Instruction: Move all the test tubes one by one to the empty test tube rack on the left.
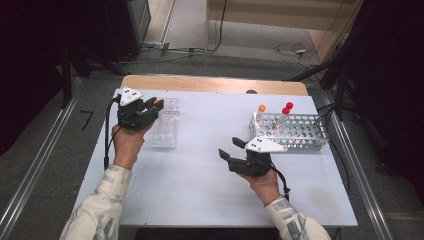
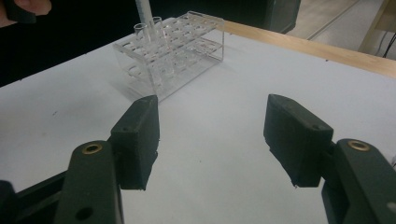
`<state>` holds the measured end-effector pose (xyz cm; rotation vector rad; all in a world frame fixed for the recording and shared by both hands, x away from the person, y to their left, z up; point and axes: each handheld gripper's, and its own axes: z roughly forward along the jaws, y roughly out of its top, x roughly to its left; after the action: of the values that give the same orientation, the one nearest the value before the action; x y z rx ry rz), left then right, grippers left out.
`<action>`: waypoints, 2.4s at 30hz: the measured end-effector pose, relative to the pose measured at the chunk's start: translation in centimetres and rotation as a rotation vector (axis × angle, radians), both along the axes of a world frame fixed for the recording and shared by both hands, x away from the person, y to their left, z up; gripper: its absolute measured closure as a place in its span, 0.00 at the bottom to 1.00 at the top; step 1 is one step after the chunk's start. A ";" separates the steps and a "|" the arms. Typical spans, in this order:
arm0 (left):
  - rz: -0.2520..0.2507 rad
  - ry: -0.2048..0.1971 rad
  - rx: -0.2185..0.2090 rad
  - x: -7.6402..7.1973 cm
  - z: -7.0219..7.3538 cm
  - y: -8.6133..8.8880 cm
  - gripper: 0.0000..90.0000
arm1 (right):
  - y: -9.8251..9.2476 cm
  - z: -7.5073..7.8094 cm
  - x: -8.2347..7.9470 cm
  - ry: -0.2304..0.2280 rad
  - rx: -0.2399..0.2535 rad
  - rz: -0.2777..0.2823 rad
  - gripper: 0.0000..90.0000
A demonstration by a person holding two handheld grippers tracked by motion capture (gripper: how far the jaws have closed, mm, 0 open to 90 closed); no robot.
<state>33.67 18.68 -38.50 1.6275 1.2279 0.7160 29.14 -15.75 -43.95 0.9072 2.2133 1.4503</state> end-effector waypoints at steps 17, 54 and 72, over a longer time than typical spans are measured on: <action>0.016 0.059 0.006 0.2 -3.5 -0.3 0.77 | 0.1 -0.2 0.0 0.004 -0.009 0.001 0.39; -0.018 0.084 -0.125 -3.1 -2.5 -0.3 0.13 | -5.0 0.1 4.8 -0.011 0.003 -0.336 0.42; -0.046 0.089 -0.144 -3.1 -2.5 -0.3 0.11 | -5.2 -0.3 8.8 -0.004 -0.092 -0.448 0.52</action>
<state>30.58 18.42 -41.01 1.5774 1.2709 0.5193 37.90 -20.92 -44.28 1.2651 1.8914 1.1288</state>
